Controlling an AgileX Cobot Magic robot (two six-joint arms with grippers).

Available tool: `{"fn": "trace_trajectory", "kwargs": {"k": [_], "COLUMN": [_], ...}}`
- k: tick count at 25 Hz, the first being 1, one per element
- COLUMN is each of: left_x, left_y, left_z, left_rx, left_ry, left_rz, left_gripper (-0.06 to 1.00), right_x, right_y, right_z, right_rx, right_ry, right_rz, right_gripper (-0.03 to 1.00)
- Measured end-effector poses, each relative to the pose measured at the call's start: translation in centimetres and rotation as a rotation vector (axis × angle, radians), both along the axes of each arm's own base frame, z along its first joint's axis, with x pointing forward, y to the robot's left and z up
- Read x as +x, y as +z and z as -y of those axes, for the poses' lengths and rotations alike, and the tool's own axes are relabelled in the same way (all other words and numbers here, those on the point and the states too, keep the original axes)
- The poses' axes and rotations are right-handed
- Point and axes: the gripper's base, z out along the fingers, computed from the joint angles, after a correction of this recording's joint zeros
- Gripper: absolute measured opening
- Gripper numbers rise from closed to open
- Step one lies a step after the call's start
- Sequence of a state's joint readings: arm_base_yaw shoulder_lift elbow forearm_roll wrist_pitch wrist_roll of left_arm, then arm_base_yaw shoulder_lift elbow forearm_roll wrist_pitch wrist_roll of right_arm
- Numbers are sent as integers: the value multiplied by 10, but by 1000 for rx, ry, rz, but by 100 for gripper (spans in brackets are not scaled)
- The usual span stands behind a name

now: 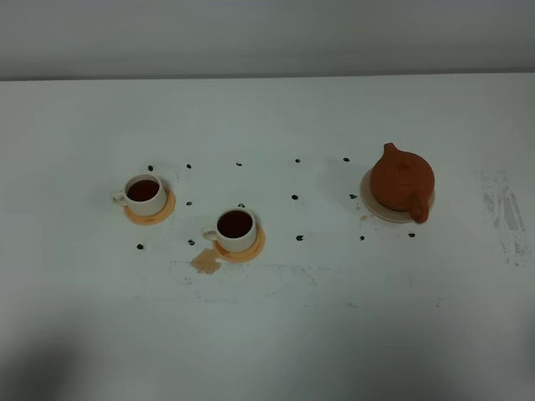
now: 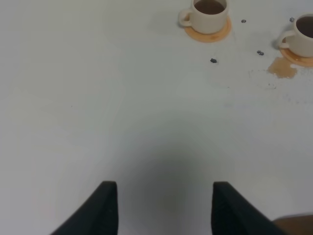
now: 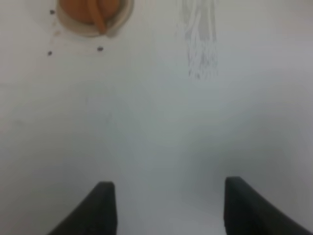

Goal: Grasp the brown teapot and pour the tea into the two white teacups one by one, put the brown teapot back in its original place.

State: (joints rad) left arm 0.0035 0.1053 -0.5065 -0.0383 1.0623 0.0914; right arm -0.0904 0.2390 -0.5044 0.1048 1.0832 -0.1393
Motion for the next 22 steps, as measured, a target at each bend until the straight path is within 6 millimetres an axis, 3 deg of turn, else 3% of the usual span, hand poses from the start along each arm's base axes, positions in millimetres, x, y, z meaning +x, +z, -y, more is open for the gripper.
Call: {"fn": "trace_trajectory", "kwargs": {"k": [7,22], "left_x": [0,-16], "left_y": [0,0], "left_z": [0,0], "left_rx": [0,1], "left_ry": [0,-1], "left_rz": [0,110], "left_gripper": [46,46], "right_x": [-26,-38], "right_y": [3,3], "right_z": [-2,-4], "right_rx": [-15,-12], "right_ry": [0,5], "right_rz": [167,244], "right_gripper": [51,51]}}
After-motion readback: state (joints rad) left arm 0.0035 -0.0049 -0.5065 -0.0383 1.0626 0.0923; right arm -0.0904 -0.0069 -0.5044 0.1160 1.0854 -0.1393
